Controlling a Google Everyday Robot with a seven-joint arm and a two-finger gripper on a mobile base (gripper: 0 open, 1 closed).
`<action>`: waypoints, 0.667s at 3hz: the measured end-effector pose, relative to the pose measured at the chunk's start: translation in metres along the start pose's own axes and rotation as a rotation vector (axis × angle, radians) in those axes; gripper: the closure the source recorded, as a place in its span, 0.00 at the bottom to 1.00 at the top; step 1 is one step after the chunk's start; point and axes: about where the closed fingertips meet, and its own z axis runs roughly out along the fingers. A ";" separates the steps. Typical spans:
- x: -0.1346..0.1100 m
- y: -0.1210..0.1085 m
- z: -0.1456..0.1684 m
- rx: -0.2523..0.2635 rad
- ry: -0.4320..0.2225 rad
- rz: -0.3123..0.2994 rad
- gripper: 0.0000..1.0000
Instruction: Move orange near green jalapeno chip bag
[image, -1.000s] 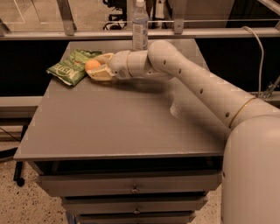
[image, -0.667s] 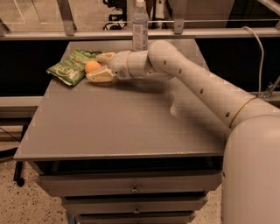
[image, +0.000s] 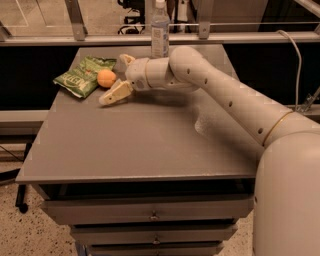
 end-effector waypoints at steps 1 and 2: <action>-0.010 -0.002 -0.026 0.029 0.010 -0.012 0.00; -0.027 -0.003 -0.094 0.093 0.026 -0.020 0.00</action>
Offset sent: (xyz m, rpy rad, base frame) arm -0.0506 -0.1730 0.0934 -0.0342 -0.0716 -0.1944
